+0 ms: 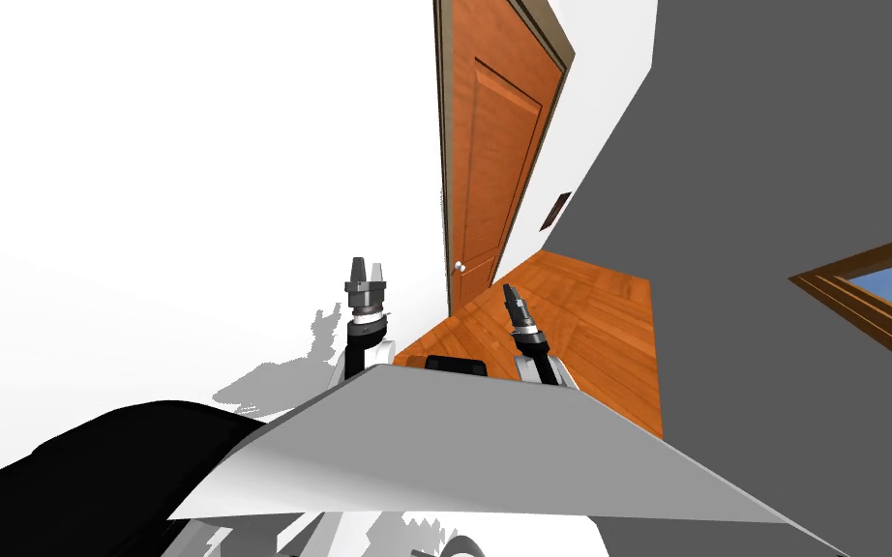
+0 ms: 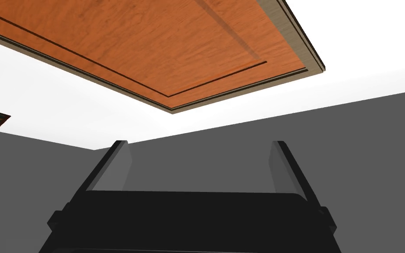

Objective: Pull the door open

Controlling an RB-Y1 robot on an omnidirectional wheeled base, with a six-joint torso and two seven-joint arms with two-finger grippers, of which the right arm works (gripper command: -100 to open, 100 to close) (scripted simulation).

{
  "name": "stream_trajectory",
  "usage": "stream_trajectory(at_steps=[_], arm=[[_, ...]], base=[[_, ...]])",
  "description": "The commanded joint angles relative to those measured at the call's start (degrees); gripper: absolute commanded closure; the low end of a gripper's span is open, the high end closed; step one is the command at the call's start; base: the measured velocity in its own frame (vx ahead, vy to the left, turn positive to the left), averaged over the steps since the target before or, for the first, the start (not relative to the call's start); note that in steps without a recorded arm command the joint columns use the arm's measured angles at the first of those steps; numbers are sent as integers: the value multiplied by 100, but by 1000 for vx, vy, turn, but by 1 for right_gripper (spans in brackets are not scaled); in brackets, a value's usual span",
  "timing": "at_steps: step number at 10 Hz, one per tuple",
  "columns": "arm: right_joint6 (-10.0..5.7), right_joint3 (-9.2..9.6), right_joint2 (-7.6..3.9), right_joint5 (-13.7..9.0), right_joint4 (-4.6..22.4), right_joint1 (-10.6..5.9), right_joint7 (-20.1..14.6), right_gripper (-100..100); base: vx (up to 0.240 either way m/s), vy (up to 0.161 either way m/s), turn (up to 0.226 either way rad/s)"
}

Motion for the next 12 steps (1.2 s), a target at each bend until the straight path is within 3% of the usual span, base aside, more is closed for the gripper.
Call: stream_trajectory(at_steps=[1,7,8,12], arm=[[-75,10,-20,61,207,-67,147,-100],[-433,53,-164,349,1101,-269,815,-100],[-433,53,-164,349,1101,-269,815,-100],[-658,81,-244,532,1663,-395,1236,-100]], base=[[31,-29,47],[46,-40,62],[53,-36,41],[54,-40,57]])
